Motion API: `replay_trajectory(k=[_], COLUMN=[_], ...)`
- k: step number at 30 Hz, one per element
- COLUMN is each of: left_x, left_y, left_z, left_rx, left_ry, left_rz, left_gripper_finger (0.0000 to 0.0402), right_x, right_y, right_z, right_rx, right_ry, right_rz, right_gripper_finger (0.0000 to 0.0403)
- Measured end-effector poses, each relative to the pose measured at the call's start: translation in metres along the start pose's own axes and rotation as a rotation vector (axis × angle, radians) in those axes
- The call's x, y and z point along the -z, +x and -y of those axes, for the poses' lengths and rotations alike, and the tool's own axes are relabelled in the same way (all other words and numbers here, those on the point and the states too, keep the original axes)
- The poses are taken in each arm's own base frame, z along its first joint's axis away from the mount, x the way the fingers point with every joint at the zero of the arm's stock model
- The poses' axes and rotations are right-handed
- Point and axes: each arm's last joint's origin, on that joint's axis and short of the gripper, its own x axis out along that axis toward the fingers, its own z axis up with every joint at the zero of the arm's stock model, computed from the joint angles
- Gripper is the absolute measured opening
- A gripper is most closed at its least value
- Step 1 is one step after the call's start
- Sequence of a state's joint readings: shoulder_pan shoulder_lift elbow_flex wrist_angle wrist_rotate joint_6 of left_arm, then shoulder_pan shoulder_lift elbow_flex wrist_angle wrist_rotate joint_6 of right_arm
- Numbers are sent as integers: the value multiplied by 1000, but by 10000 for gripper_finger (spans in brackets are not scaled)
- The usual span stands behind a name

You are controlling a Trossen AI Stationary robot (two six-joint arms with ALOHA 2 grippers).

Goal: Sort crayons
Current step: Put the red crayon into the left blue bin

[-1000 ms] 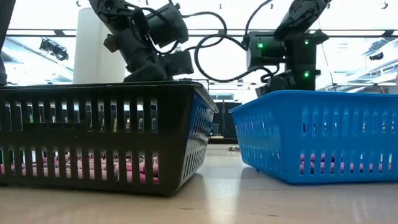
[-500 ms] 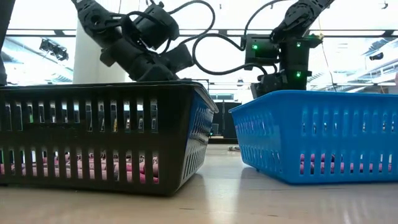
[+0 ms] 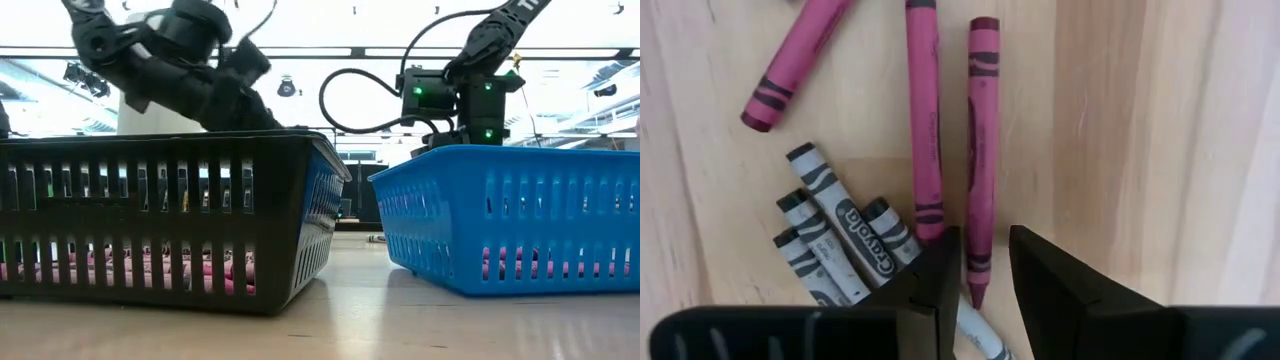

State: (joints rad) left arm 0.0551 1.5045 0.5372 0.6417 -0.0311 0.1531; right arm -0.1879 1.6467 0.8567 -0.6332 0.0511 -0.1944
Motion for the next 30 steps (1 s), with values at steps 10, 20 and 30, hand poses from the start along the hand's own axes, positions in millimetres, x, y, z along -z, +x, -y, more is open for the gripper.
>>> replay_trajectory(k=[10,20,30], left_x=[2,4,4], left_y=[-10,-10,-10], left_z=[-1,-1,-3], left_rx=[-12,-12,-45], left_ry=[-14,-19,-42], left_rz=[65,53,48], left_gripper_finger=[235,235,235], right_x=[2,1,-20], right_y=[1,0,-25], right_z=[5,7,5], right_rx=[-38,-49,-45], right_ry=[25,31,16], right_rz=[7,5,12], right_gripper_finger=[85,31,35])
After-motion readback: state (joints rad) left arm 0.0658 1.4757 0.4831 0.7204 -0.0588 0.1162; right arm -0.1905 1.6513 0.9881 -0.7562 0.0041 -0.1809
